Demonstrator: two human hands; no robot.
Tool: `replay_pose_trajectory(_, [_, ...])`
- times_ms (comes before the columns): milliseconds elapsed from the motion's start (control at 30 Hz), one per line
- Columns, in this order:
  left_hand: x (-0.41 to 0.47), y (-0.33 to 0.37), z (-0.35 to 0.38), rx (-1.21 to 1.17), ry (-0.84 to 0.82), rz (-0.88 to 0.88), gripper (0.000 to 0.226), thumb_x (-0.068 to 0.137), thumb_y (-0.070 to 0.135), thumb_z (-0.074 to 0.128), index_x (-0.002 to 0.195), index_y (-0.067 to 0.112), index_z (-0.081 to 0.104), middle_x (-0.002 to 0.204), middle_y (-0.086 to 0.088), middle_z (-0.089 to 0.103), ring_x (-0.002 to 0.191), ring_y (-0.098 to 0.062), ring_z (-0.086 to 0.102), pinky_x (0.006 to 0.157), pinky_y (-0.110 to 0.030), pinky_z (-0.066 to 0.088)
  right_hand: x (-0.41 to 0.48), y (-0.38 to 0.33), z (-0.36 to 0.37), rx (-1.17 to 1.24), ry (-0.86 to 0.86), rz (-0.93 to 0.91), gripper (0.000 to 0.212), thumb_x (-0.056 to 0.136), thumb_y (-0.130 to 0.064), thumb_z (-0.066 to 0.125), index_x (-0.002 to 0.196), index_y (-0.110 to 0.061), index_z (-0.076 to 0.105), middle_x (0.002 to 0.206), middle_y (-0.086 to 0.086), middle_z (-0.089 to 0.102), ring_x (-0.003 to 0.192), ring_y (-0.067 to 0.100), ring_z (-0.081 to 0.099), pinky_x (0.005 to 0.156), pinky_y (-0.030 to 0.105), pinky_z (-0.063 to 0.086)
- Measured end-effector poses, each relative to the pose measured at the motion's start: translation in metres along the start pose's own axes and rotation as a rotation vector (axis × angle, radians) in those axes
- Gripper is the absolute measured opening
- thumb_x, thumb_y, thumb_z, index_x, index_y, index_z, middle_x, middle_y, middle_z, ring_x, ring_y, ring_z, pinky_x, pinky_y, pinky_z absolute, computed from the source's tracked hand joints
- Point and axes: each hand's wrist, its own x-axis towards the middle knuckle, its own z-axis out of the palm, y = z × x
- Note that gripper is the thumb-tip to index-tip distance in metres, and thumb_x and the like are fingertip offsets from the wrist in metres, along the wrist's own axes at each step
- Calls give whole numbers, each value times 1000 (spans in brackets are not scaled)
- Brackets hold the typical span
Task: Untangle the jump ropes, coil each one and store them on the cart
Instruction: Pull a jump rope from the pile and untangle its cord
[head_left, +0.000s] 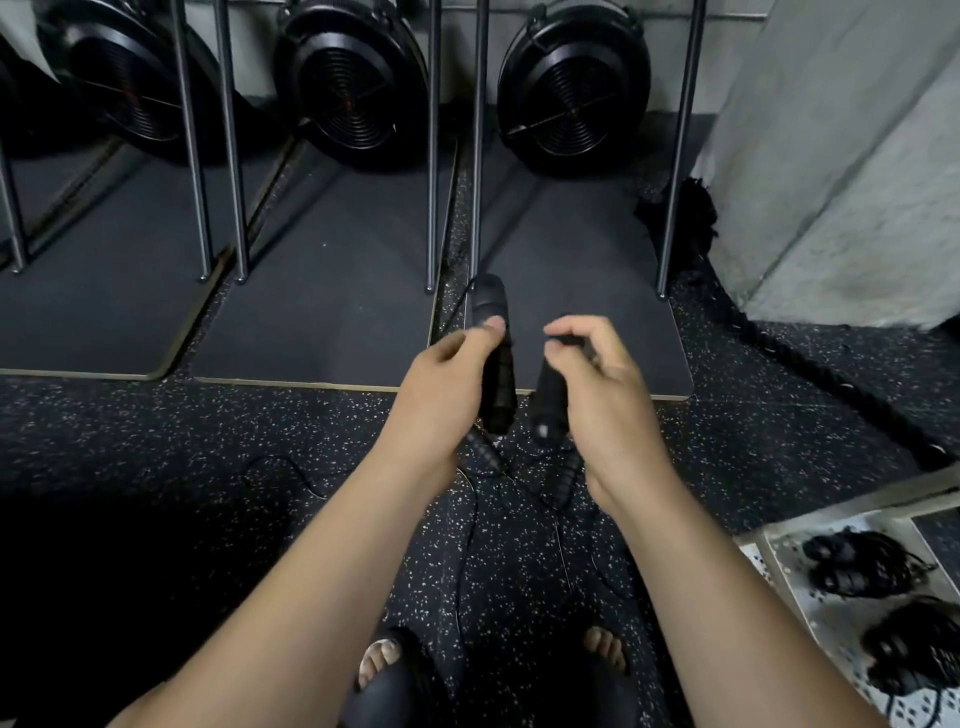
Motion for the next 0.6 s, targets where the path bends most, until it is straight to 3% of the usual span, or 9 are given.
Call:
replay_pose_trajectory(67, [1,-1,-5,21,-66,6,55,85,65,74,104,14,78,88,-4,75,83,-21,64,89,-48,54,0,3,0,-66,-24,-31,22,104,-31,63,115,-50,67,86,-21,68,83,17,67,84,58,60])
replay_pose_trajectory(133, [0,-1,-7,32,-117,12,59,87,65,75,105,9,75,92,-10,75,84,-21,63,94,-50,54,-1,4,0,-85,-21,-58,36,106,-32,62,130,-58,56,94,-12,71,84,10,70,81,44,59])
replay_pose_trajectory(233, [-1,0,-7,59,-115,47,54,97,54,72,106,1,71,87,-2,70,79,-15,59,76,-36,45,-1,4,-1,-87,22,-73,46,107,-33,63,147,-46,43,91,-9,68,77,-3,66,75,29,49])
replay_pose_trajectory(367, [-2,-1,-8,92,-154,48,46,98,52,71,103,6,73,89,-5,71,77,-16,59,58,-24,48,-1,8,0,-29,41,-65,36,107,-34,63,141,-35,51,107,-9,67,83,-11,65,68,9,46])
replay_pose_trajectory(400, [-2,-1,-8,98,-166,44,41,99,50,71,98,9,74,89,-5,70,77,-17,59,55,-22,48,0,10,1,-13,45,-62,31,107,-35,63,137,-34,54,110,-10,67,85,-11,65,70,8,47])
replay_pose_trajectory(467, [-3,0,-8,95,-188,50,33,100,47,71,93,15,74,88,-7,70,75,-17,59,51,-20,48,2,12,2,6,61,-61,22,107,-36,63,128,-36,59,113,-12,70,94,-8,67,84,20,52])
replay_pose_trajectory(600, [-6,2,-6,88,-200,61,34,101,45,70,100,12,77,97,-15,76,77,-12,63,49,-20,49,1,15,6,53,70,-62,14,105,-40,65,118,-42,63,114,-13,74,106,4,70,101,41,56])
